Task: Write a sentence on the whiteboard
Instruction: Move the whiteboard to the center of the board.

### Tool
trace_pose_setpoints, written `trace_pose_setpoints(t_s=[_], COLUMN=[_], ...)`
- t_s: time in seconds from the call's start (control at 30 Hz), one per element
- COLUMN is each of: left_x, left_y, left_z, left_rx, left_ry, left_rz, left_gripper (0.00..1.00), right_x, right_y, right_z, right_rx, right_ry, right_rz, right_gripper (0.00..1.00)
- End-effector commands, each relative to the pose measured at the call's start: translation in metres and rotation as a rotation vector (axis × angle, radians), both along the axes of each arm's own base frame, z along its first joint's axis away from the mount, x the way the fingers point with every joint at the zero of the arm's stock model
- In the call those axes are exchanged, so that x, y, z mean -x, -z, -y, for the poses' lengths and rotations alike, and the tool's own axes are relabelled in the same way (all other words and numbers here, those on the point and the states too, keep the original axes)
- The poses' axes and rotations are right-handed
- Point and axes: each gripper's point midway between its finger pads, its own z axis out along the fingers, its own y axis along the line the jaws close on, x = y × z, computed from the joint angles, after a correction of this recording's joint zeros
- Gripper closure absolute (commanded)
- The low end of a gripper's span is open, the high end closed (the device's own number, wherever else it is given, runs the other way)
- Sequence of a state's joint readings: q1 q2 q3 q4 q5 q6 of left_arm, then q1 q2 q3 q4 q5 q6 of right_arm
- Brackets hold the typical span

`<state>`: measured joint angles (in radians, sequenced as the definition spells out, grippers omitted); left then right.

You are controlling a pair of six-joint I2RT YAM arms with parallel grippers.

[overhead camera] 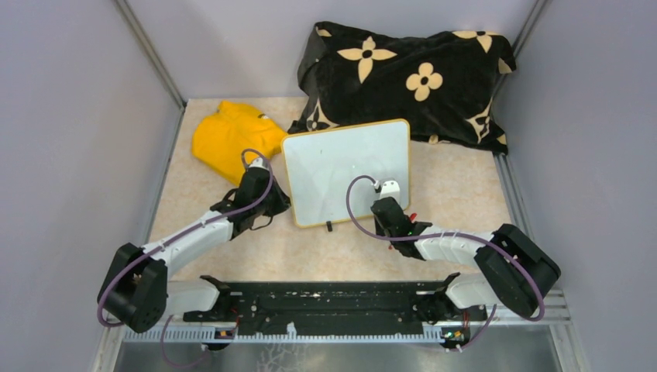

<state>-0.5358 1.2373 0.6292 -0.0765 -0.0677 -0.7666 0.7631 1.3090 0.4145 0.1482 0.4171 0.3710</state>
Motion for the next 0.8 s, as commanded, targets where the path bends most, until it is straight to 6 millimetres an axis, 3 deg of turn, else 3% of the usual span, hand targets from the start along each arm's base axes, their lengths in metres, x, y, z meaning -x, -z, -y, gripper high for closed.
trace_pose_setpoints(t_s=[0.0, 0.17, 0.3, 0.4, 0.57, 0.77], left_x=[0.000, 0.001, 0.000, -0.003, -0.010, -0.020], left_y=[-0.011, -0.014, -0.028, -0.051, -0.109, -0.169], left_z=[0.001, -0.017, -0.032, -0.049, -0.072, -0.086], left_rx=[0.015, -0.037, -0.065, -0.103, -0.155, -0.214], left_ry=[-0.019, -0.094, -0.154, -0.213, -0.277, -0.295], left_rz=[0.032, 0.035, 0.066, 0.131, 0.288, 0.456], left_gripper=[0.91, 0.49, 0.27, 0.18, 0.06, 0.03], right_x=[-0.013, -0.011, -0.011, -0.012, -0.017, -0.030], right_y=[-0.028, -0.025, -0.024, -0.023, -0.023, -0.021], right_z=[-0.032, -0.028, -0.025, -0.023, -0.020, -0.016], right_rx=[-0.122, -0.116, -0.113, -0.107, -0.083, -0.037], right_ry=[-0.030, -0.018, -0.003, 0.015, 0.047, 0.117], right_rz=[0.062, 0.058, 0.058, 0.060, 0.067, 0.071], right_gripper=[1.00, 1.00, 1.00, 1.00, 1.00, 1.00])
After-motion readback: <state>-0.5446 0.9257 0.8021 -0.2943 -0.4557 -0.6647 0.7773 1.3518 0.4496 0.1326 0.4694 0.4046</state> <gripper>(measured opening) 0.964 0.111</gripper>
